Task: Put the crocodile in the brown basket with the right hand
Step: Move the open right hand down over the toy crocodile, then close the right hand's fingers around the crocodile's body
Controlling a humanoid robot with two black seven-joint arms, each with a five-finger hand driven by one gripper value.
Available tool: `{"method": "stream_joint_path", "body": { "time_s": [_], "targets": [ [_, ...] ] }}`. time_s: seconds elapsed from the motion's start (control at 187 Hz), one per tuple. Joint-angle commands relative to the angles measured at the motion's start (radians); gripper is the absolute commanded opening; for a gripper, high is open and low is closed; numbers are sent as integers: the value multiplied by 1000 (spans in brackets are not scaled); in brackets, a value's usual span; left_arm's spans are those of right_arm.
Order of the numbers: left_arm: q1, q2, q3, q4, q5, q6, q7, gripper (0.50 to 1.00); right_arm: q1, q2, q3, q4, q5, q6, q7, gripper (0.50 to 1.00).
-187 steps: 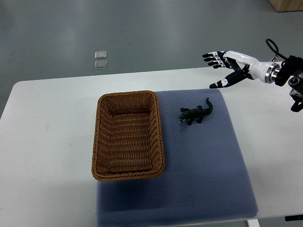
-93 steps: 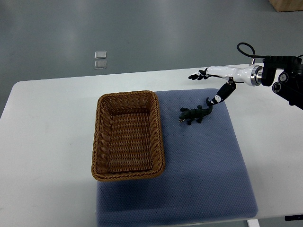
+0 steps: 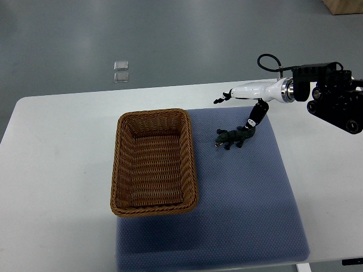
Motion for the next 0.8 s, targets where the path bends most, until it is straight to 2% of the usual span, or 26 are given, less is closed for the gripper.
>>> {"method": "stream_joint_path", "body": {
  "time_s": [0.0,0.134,0.289,0.584,0.792],
  "targets": [
    [0,0,-1,0,0,0,0,1000,0,5,-23,0,-4,-6,-2,924],
    [0,0,-3,0,0,0,0,1000,0,22,-62,0,-4,-9,-2,924],
    [0,0,-3,-1,0,0,-1,1000,-8,22,-106,-5,-4,-50,-2,924],
    [0,0,-3,0,0,0,-1,1000,-18,23,-129,-6,-4,-75,-2,921],
    [0,0,-3,-1,0,0,-1,1000,-23,37,-165,-8,-4,-119,-2,919]
  ]
}}
